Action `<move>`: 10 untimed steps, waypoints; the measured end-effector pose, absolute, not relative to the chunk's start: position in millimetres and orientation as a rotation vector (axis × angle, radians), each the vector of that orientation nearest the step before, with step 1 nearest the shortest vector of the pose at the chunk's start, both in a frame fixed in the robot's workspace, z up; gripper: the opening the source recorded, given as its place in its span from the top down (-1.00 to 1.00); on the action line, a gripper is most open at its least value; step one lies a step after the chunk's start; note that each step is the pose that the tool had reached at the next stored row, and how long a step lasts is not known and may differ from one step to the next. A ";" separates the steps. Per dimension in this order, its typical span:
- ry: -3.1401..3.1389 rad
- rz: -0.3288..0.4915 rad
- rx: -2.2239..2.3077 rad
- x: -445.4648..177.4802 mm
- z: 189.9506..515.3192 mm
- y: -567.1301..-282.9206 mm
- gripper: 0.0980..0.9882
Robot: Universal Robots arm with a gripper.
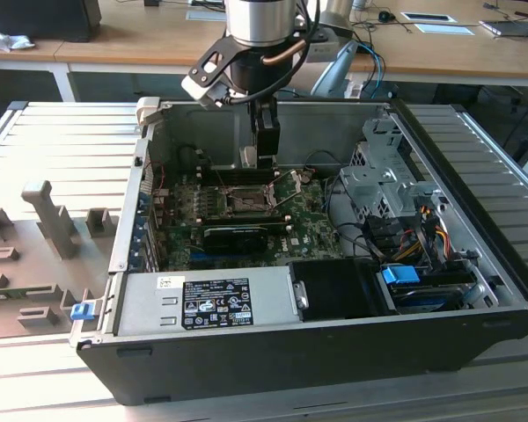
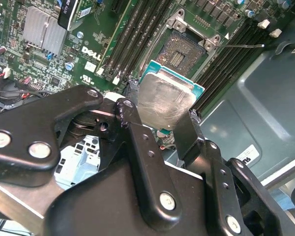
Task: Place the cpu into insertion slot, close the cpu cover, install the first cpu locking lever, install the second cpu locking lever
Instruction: 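Place the cpu into insertion slot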
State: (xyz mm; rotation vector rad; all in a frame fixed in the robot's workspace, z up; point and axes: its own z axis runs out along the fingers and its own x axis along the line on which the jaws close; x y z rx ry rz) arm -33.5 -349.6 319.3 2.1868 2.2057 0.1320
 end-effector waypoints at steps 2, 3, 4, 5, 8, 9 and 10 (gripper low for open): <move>2.206 0.132 2.187 -33.6 318.6 -349.5 0.03; 2.206 0.132 2.187 -33.6 318.3 -349.5 0.03; 2.206 0.132 2.187 -33.6 318.0 -349.5 0.03; 2.206 0.132 2.187 -33.7 317.7 -349.5 0.03; 2.206 0.132 2.187 -33.7 316.5 -349.4 0.03; 2.206 0.132 2.187 -33.7 316.3 -349.4 0.03; 2.206 0.132 2.187 -33.7 316.1 -349.4 0.03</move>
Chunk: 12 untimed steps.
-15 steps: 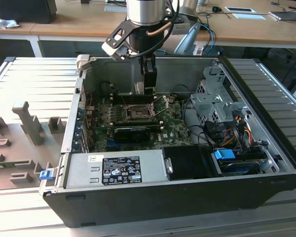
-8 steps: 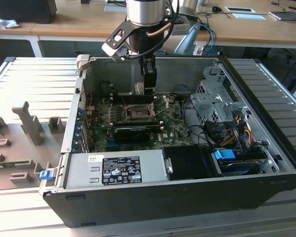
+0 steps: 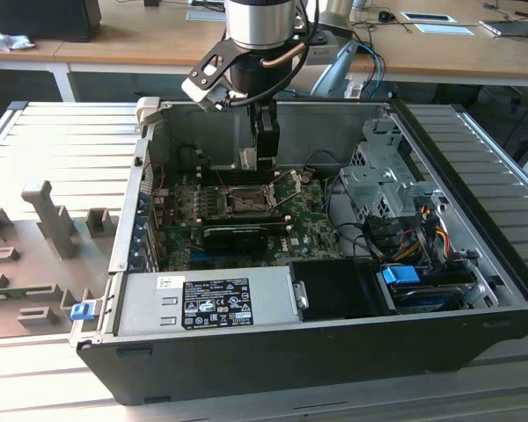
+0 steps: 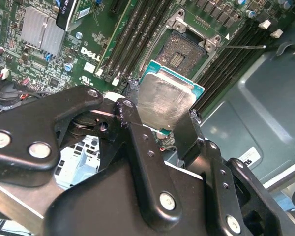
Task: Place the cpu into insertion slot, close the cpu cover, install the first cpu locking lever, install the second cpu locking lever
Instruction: 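Place the cpu into insertion slot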
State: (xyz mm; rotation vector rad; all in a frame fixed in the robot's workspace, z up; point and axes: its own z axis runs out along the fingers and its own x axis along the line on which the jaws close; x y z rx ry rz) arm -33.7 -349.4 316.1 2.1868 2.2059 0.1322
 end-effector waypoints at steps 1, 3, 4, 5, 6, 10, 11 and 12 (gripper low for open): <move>2.206 0.132 2.187 -33.7 315.9 -349.4 0.03; 2.206 0.132 2.187 -33.7 315.4 -349.4 0.03; 2.206 0.132 2.187 -33.7 315.2 -349.4 0.03; 2.206 0.132 2.187 -33.7 315.1 -349.4 0.03; 2.206 0.132 2.187 -33.7 314.9 -349.3 0.03; 2.206 0.132 2.187 -33.7 314.0 -349.3 0.03; 2.206 0.132 2.187 -33.7 313.8 -349.2 0.03; 2.206 0.132 2.187 -33.7 313.5 -349.2 0.03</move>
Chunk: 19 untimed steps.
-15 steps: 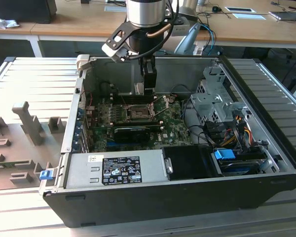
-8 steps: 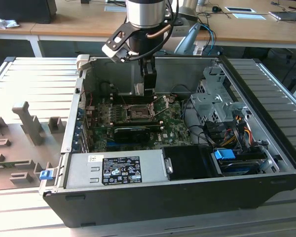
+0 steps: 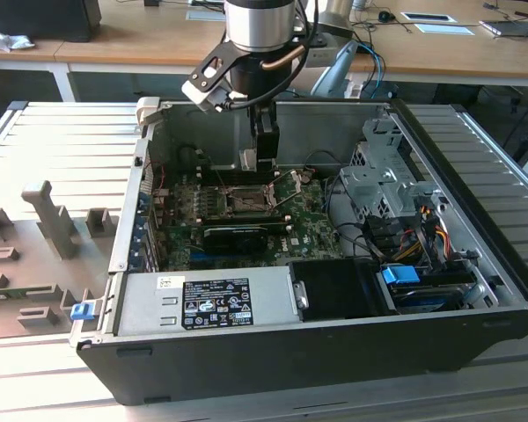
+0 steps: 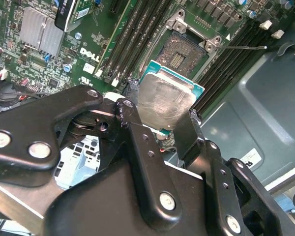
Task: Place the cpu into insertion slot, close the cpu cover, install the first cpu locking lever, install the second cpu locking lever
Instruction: 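Place the cpu into insertion slot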
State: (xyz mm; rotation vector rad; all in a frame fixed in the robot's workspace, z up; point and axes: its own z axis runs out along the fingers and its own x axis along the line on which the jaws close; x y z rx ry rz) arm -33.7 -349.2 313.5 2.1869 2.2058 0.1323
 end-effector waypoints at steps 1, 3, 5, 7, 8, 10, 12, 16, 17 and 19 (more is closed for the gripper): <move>2.206 0.132 2.187 -33.7 313.4 -349.2 0.03; 2.206 0.132 2.187 -33.7 313.1 -349.2 0.03; 2.206 0.132 2.187 -33.7 312.6 -349.2 0.03; 2.206 0.132 2.187 -33.7 312.3 -349.2 0.03; 2.206 0.133 2.187 -33.7 311.7 -349.2 0.03; 2.206 0.133 2.187 -33.8 311.1 -349.2 0.03; 2.206 0.133 2.187 -33.8 310.6 -349.2 0.03; 2.206 0.133 2.187 -33.8 309.5 -348.7 0.03; 2.206 0.133 2.187 -33.8 308.6 -348.5 0.03; 2.206 0.133 2.187 -33.8 307.2 -348.2 0.03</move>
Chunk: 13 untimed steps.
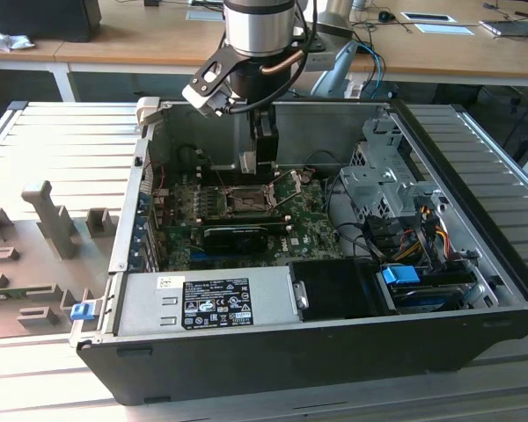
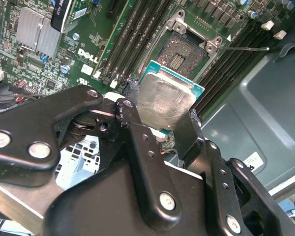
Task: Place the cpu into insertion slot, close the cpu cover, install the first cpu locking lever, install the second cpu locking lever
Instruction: 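Place the cpu into insertion slot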
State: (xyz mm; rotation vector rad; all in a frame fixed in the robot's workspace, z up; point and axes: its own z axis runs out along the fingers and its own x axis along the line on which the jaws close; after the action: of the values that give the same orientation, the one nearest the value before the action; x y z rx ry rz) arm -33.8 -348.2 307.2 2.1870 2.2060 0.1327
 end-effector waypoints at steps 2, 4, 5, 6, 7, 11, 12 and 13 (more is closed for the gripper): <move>2.206 0.132 2.187 -33.8 306.1 -348.1 0.03; 2.206 0.132 2.187 -33.8 305.6 -348.1 0.03; 2.206 0.133 2.187 -33.8 305.2 -348.1 0.03; 2.206 0.133 2.187 -33.8 304.9 -348.1 0.03; 2.206 0.133 2.187 -33.8 304.6 -348.1 0.03; 2.206 0.132 2.187 -33.8 303.5 -347.9 0.03; 2.206 0.132 2.187 -33.8 303.2 -347.8 0.03; 2.206 0.133 2.187 -33.8 303.1 -347.8 0.03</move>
State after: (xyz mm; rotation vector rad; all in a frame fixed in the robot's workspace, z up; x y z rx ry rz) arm -33.8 -347.8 303.1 2.1870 2.2059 0.1325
